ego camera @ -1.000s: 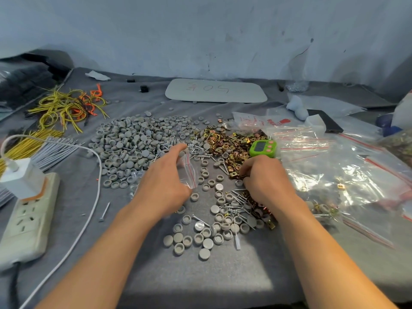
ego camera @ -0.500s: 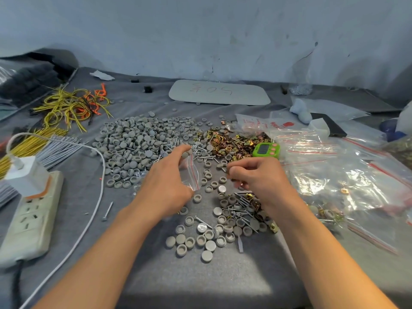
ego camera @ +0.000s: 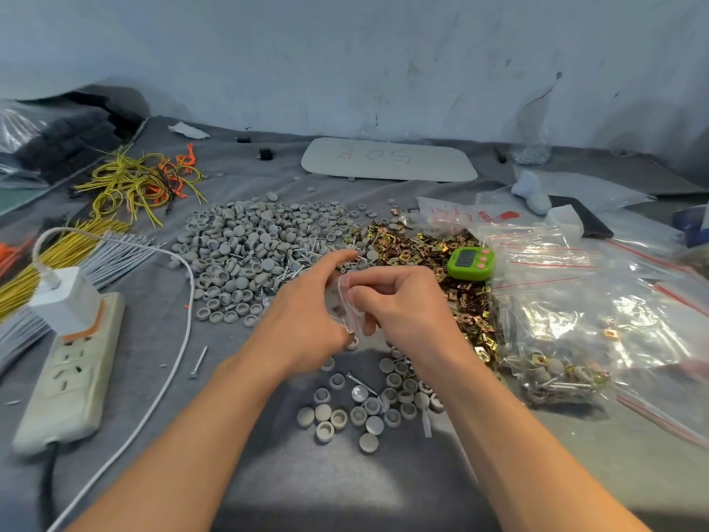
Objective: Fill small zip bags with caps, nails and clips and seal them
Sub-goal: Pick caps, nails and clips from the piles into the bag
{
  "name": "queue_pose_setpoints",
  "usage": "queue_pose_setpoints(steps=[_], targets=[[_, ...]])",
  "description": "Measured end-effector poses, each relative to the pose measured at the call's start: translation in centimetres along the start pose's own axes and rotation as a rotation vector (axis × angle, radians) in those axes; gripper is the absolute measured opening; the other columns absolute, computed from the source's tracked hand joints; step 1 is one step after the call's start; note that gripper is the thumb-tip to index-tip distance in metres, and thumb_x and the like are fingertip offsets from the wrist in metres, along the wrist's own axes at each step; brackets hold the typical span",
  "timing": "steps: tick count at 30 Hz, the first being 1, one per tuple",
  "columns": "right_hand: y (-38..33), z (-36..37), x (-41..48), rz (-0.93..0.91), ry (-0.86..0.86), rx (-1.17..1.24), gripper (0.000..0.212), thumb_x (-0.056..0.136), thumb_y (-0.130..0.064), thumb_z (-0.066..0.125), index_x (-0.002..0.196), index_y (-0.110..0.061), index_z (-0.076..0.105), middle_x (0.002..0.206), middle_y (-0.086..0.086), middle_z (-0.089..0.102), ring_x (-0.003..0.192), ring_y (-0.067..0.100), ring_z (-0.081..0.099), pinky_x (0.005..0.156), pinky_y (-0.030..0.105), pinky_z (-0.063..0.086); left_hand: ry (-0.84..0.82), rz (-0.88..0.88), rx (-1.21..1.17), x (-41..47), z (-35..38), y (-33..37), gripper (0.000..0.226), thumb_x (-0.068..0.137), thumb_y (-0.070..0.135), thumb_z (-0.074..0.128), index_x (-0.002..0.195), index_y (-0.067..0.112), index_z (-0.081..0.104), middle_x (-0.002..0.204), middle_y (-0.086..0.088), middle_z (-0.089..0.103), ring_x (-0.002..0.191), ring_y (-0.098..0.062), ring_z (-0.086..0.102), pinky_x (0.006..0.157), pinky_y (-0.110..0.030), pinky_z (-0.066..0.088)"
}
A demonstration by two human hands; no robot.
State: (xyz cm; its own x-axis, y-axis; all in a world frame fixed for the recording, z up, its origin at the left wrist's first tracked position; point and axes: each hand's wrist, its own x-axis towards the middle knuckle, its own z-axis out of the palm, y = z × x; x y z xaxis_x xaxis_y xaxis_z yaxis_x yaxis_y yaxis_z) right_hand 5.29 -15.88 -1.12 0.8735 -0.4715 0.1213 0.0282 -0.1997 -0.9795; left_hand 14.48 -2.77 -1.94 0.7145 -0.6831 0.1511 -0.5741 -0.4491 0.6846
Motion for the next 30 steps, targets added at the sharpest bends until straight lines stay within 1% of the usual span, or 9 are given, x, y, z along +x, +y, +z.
queue_pose_setpoints(steps=[4, 7, 11, 13, 15, 19, 25, 27, 30], targets=[[-0.2, -2.2, 0.3, -0.005, 0.172, 0.001, 0.020, 0.088, -0.006, 0.075, 0.086, -0.024, 0.084, 0.073, -0.004, 0.078, 0.049, 0.008, 0.058, 0.052, 0.021, 0.049, 0.019, 0.008, -0.062, 0.0, -0.6, -0.1, 0.087, 0.072, 0.012, 0.079, 0.139, 0.055, 0.043, 0.102, 0.020, 0.064, 0.081, 0.007, 0.061, 0.059, -0.011, 0.044], [0.9, -5.2, 0.5, 0.054, 0.338, -0.339, 0.021, 0.091, -0.010, 0.076, 0.087, -0.030, 0.082, 0.081, -0.015, 0.078, 0.061, -0.002, 0.067, 0.055, 0.010, 0.048, 0.028, 0.016, -0.089, -0.2, -0.9, -0.2, 0.089, 0.072, 0.008, 0.082, 0.140, 0.051, 0.045, 0.107, 0.016, 0.066, 0.084, 0.001, 0.063, 0.059, -0.008, 0.044], [2.4, -6.7, 0.3, 0.210, 0.151, -0.747, 0.029, 0.094, -0.008, 0.068, 0.111, -0.030, 0.079, 0.106, -0.014, 0.074, 0.087, 0.006, 0.064, 0.080, 0.018, 0.047, 0.075, 0.023, -0.141, -0.5, -1.5, -0.4, 0.089, 0.071, 0.008, 0.084, 0.138, 0.054, 0.047, 0.104, 0.017, 0.067, 0.077, 0.004, 0.061, 0.057, -0.011, 0.043], [2.4, -7.0, 0.3, 0.215, 0.078, -0.835, 0.032, 0.091, -0.010, 0.070, 0.112, -0.033, 0.078, 0.098, -0.018, 0.069, 0.083, 0.006, 0.061, 0.072, 0.016, 0.044, 0.085, 0.023, -0.153, -0.5, -1.5, -0.3, 0.090, 0.070, 0.007, 0.084, 0.137, 0.054, 0.047, 0.104, 0.019, 0.066, 0.082, 0.006, 0.062, 0.059, -0.012, 0.044], [2.3, -7.2, 0.3, 0.200, 0.053, -0.865, 0.027, 0.089, -0.010, 0.071, 0.097, -0.035, 0.077, 0.085, -0.016, 0.070, 0.074, 0.005, 0.061, 0.057, 0.015, 0.039, 0.085, 0.027, -0.147, -0.6, -1.3, 0.0, 0.089, 0.071, 0.009, 0.085, 0.138, 0.054, 0.047, 0.104, 0.020, 0.065, 0.086, 0.007, 0.062, 0.061, -0.010, 0.044], [2.4, -7.0, 0.5, 0.192, 0.069, -0.856, 0.028, 0.087, -0.009, 0.075, 0.071, -0.031, 0.071, 0.073, -0.010, 0.070, 0.069, 0.007, 0.063, 0.052, 0.016, 0.039, 0.085, 0.021, -0.128, -0.5, -1.3, 0.1, 0.092, 0.071, 0.010, 0.086, 0.141, 0.053, 0.045, 0.105, 0.020, 0.065, 0.086, 0.004, 0.061, 0.059, -0.009, 0.043], [2.1, -6.6, 0.4, 0.129, 0.173, -0.702, 0.024, 0.089, -0.010, 0.076, 0.074, -0.029, 0.070, 0.070, -0.011, 0.070, 0.065, 0.004, 0.064, 0.051, 0.014, 0.040, 0.077, 0.032, -0.111, -0.3, -0.9, 0.2, 0.090, 0.073, 0.011, 0.084, 0.141, 0.053, 0.044, 0.104, 0.020, 0.066, 0.087, 0.004, 0.062, 0.060, -0.010, 0.044], [1.8, -6.6, 0.1, 0.146, 0.202, -0.557, 0.019, 0.090, -0.012, 0.077, 0.079, -0.026, 0.072, 0.070, -0.008, 0.074, 0.063, 0.006, 0.067, 0.058, 0.020, 0.046, 0.074, 0.033, -0.100, -0.3, -0.8, 0.2, 0.088, 0.073, 0.014, 0.083, 0.140, 0.054, 0.043, 0.102, 0.021, 0.066, 0.091, 0.012, 0.060, 0.061, -0.007, 0.043], [1.0, -6.3, -0.5, 0.173, 0.135, -0.116, 0.021, 0.088, 0.000, 0.076, 0.076, -0.018, 0.075, 0.071, 0.001, 0.074, 0.056, 0.010, 0.057, 0.058, 0.024, 0.045, 0.068, 0.051, -0.096, -0.3, -0.6, 0.3, 0.085, 0.074, 0.015, 0.081, 0.141, 0.052, 0.045, 0.099, 0.019, 0.065, 0.085, 0.014, 0.059, 0.058, -0.008, 0.043]])
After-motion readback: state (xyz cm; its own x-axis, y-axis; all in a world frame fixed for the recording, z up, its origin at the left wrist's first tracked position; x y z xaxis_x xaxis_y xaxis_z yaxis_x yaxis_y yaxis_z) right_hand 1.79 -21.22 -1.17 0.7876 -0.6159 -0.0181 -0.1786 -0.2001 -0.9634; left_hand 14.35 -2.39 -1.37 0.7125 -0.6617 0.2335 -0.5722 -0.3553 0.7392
